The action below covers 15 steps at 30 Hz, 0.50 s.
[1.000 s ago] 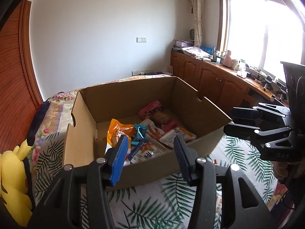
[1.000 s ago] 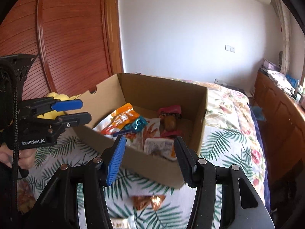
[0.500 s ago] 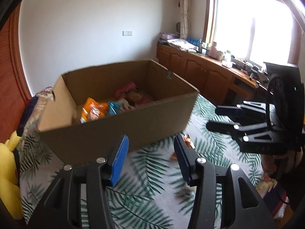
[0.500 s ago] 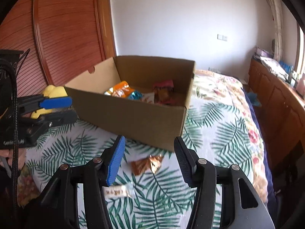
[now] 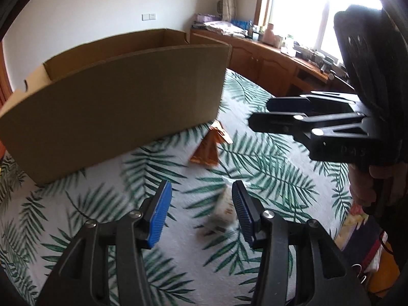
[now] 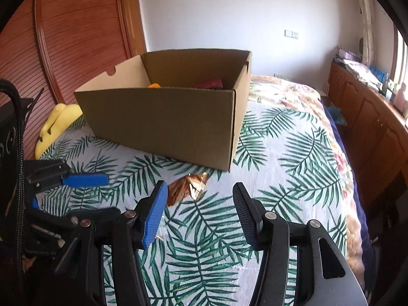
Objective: Organize snacks
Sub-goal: 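Move both tools back toward the brown wrapper and white milk-bar pack, then grasp the white milk-bar pack with the left tool while the right tool grasps the brown-gold wrapper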
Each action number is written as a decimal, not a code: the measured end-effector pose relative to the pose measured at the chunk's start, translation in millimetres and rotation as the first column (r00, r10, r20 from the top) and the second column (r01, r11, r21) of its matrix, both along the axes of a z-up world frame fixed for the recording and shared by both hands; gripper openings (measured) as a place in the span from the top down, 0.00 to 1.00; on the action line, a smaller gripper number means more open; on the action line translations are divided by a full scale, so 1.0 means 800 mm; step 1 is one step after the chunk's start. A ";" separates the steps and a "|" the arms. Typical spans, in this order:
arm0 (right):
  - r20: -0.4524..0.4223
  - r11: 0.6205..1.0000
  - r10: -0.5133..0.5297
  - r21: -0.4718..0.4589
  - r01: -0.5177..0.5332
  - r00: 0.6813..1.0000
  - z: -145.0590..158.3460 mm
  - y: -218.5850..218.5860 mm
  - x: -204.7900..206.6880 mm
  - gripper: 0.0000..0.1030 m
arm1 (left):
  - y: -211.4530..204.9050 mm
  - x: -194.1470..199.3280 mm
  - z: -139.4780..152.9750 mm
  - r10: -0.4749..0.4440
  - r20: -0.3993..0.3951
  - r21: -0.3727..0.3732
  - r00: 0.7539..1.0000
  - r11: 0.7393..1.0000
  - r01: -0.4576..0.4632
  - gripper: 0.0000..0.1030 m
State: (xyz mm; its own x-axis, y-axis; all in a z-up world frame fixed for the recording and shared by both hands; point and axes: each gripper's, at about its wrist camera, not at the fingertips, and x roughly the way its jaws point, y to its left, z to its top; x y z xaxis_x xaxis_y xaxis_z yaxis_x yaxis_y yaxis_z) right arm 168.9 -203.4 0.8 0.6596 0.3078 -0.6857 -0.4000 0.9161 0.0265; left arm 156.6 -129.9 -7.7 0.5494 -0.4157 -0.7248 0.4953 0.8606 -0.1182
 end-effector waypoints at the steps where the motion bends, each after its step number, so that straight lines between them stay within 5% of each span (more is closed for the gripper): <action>1: -0.005 1.000 0.000 0.005 0.000 1.000 -0.002 -0.001 0.000 0.47 | -0.003 -0.002 -0.003 -0.008 -0.007 0.000 1.000 1.000 0.008 0.53; 15: -0.034 1.000 -0.013 0.013 0.014 0.999 -0.018 -0.002 0.002 0.47 | -0.039 -0.018 -0.025 -0.072 -0.053 0.047 0.996 0.996 0.075 0.64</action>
